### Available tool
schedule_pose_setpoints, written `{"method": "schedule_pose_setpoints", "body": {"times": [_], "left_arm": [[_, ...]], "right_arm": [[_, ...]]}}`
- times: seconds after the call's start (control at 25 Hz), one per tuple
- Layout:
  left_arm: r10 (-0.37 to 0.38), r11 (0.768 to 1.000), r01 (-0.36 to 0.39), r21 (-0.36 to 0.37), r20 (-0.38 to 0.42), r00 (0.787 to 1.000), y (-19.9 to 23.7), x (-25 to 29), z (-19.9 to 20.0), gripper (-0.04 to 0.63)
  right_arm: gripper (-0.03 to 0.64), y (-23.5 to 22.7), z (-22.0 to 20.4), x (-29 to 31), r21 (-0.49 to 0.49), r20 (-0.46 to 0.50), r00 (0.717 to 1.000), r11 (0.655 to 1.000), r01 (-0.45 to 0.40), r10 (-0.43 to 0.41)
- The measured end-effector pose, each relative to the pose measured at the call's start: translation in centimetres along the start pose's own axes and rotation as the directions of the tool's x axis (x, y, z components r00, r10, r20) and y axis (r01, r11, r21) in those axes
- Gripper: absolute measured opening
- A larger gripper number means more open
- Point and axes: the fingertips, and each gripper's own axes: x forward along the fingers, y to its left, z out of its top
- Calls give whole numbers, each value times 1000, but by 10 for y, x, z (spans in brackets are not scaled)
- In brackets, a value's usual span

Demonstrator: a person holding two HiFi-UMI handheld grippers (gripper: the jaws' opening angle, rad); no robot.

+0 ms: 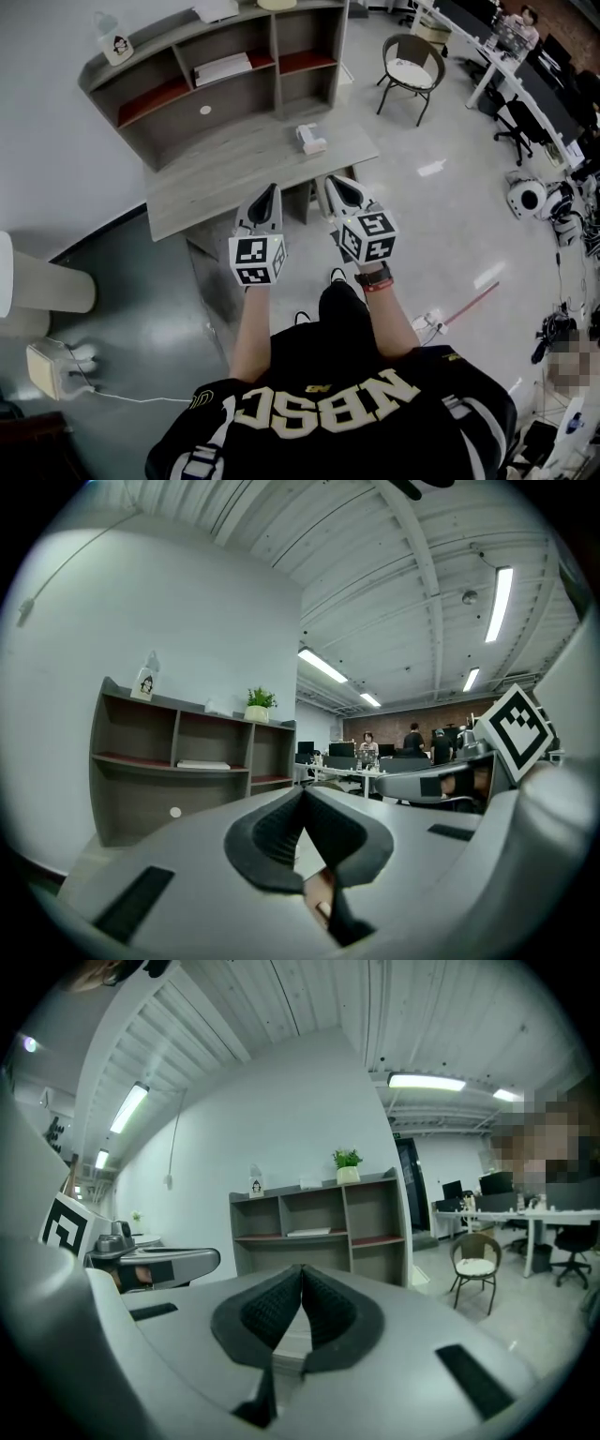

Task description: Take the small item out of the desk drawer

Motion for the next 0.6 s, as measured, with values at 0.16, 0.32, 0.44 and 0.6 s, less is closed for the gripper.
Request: {"method": "schedule_pose_setpoints", "body": {"times": [0.16, 0.32, 0.44, 0.6], "left_arm": [[-29, 1000, 29, -4, -32, 999, -5, 17, -18, 6], [-45, 999, 44, -13, -62, 997, -13, 37, -35, 6], [-62, 998, 60, -22, -85, 994, -22, 52, -45, 6], [-80, 996, 75, -40, -116, 990, -28, 74, -57, 6]], "right_arm": [[9, -14, -10, 8, 7, -14, 1000, 1000, 7, -7], [14, -31, -16, 17, 48, -24, 1000, 999, -9, 10], [15, -47, -21, 22, 52, -39, 999, 999, -1, 3], [20, -66, -31, 31, 58, -73, 997, 998, 3, 1]]}}
